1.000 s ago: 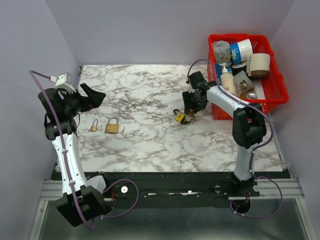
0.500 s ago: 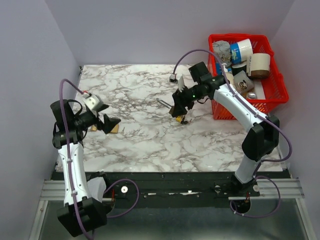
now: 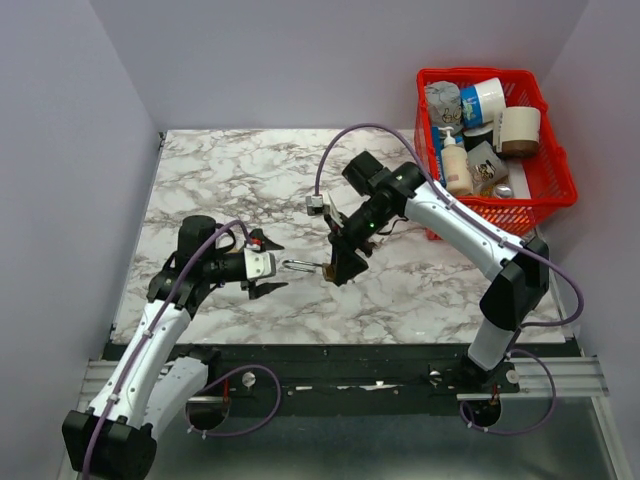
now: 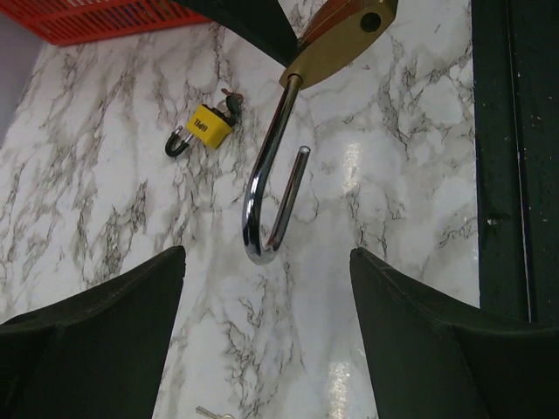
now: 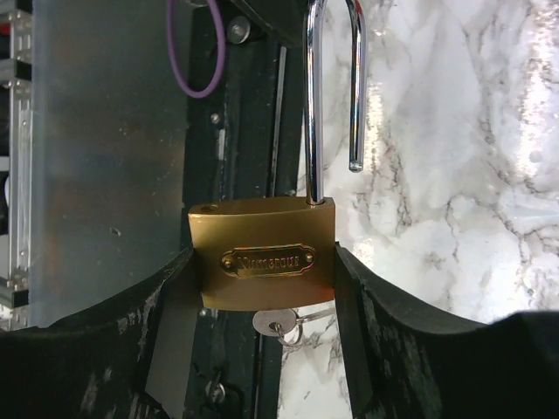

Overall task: Lock with the key
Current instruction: Pick up the lock from the center of the board.

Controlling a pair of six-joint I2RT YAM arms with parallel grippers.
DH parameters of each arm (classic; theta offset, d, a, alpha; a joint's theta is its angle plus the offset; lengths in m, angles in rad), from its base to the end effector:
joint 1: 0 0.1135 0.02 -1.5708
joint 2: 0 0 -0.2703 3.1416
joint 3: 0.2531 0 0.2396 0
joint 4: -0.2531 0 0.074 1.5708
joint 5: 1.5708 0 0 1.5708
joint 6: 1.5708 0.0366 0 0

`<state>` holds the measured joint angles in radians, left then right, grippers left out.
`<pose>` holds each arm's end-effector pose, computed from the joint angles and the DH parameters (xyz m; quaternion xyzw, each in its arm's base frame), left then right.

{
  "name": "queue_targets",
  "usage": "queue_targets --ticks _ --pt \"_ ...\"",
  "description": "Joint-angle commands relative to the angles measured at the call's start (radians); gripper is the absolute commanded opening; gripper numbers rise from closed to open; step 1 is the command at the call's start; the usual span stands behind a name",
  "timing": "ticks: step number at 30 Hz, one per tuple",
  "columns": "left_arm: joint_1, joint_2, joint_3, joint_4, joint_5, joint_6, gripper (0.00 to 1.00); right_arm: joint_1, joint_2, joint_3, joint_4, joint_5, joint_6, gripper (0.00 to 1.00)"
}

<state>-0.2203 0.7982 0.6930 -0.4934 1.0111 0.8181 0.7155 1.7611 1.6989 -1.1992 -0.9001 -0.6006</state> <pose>0.1352 -0.0621 0.2897 0.5803 0.5594 -0.2888 0.5167 0.2347 0.2419 0.3322 -0.5971 0.6629 0.4371 0.1138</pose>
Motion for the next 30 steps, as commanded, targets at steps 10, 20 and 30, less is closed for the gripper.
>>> queue_targets --ticks 10,20,30 --pt "-0.175 0.053 0.046 0.010 -0.143 0.053 0.56 0.042 -0.017 0.073 -0.091 -0.046 -0.076 0.01" --pt "-0.231 0.104 0.091 0.003 -0.200 0.033 0.49 0.055 0.003 0.088 -0.103 -0.031 -0.071 0.01" --pt "-0.283 0.128 0.111 -0.048 -0.272 0.082 0.31 0.058 0.017 0.093 -0.106 -0.033 -0.059 0.01"
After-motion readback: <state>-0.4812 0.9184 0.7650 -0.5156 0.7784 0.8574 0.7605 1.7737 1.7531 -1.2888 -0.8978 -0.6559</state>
